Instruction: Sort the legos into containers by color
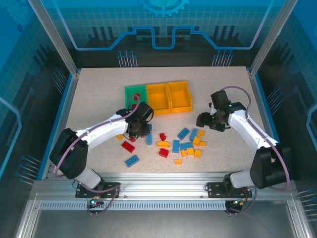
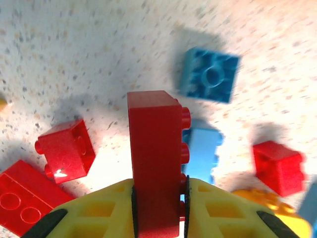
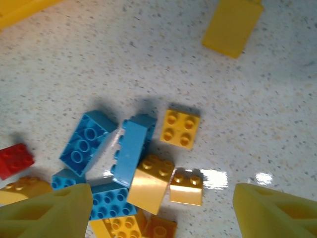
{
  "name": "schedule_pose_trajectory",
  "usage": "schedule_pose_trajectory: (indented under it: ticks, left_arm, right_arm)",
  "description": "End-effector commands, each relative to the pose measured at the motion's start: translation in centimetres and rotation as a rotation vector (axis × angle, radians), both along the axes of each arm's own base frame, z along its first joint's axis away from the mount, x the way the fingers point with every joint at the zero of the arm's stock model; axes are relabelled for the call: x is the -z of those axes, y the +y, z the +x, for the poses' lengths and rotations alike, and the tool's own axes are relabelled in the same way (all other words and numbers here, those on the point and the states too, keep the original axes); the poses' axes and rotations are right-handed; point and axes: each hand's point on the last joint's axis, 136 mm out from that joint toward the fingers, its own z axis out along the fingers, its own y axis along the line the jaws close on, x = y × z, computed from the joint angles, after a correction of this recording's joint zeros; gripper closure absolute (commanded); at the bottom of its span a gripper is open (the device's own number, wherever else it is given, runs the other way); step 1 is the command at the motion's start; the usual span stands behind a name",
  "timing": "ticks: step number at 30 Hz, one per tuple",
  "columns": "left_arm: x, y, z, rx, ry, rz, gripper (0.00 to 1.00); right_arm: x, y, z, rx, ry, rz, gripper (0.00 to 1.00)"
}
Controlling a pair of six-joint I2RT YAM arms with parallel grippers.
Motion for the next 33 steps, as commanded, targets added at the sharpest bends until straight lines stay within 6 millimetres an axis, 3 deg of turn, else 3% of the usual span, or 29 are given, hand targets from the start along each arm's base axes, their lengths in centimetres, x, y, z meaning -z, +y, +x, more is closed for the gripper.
schedule_pose_trajectory:
  ticks: [1,6,11,18,25,33]
  left_arm:
    - [-4.0,0.2,2.0,0.032,-0.1,0.001,0.72]
    - [-6.7,1.4,6.0,0.011,-0.178,-0.053,0.74]
    - [-7.7,2.7,10.7,0.012,-0.21,-0.065,0.74]
    - [-5.7,3.8,16.1,0.015,-0.176,-0.053,0.74]
    - [-4.2,5.4,17.8,-0.025,-0.164,-0.036,0.7]
    - [-5.1,5.4,17.0,-0.014,-0.194,-0.04,0.43]
  right_arm:
    - [1.1,-1.3,-0.5,0.057,0.046,-0.039,0.24]
    - [2.1,-2.1,0.2,0.091,0.058,-0.068,0.23]
    - [3.1,-3.0,1.6,0.133,0.071,-0.083,0.23]
    - [4.2,-3.3,4.0,0.157,0.084,-0.066,0.25]
    - [6.1,-3.5,6.0,0.152,0.122,-0.089,0.27]
    - [8.0,-4.1,7.6,0.181,0.167,-0.11,0.3]
